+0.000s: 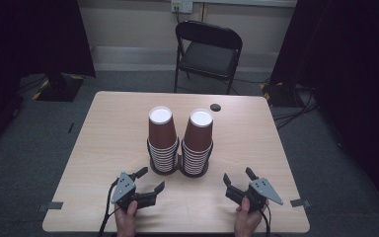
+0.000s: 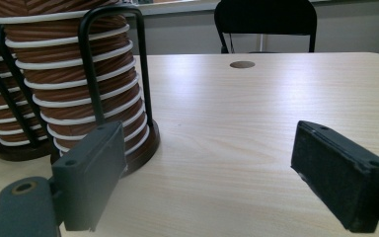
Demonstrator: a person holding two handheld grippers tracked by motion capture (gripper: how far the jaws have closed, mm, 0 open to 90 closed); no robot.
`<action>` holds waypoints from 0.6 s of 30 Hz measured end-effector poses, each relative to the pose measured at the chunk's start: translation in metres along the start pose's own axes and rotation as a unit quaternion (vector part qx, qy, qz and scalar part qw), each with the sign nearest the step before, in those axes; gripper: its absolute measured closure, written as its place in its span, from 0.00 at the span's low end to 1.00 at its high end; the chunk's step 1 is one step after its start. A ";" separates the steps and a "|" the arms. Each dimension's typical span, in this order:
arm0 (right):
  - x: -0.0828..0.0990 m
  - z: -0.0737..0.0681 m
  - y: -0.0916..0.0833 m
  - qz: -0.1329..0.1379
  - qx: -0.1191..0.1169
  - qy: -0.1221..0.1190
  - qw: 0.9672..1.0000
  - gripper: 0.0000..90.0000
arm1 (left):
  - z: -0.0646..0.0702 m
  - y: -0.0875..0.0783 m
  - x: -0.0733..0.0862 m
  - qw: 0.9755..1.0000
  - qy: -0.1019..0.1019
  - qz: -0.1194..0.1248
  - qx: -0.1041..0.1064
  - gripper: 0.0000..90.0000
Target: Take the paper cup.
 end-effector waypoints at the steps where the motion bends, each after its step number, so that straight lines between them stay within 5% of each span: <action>1: 0.000 0.000 0.000 0.001 -0.001 0.001 1.000 0.14 | 0.000 0.000 0.000 1.000 -0.001 -0.002 0.001 0.20; 10: 0.001 -0.001 0.003 -0.021 -0.015 0.006 1.000 0.15 | 0.001 0.001 0.000 1.000 0.005 -0.006 0.008 0.18; 18: -0.006 -0.002 0.002 -0.011 -0.060 0.048 0.997 0.18 | 0.001 0.002 0.000 1.000 0.008 -0.011 0.013 0.19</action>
Point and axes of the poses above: each handheld gripper's, and its own axes: y roughly forward along the jaws, x roughly out of its underside, z roughly to its right, the point moved 5 cm from there along y, roughly forward along the jaws, and after that the axes turned 13 degrees about -x, right-handed, at the moved point
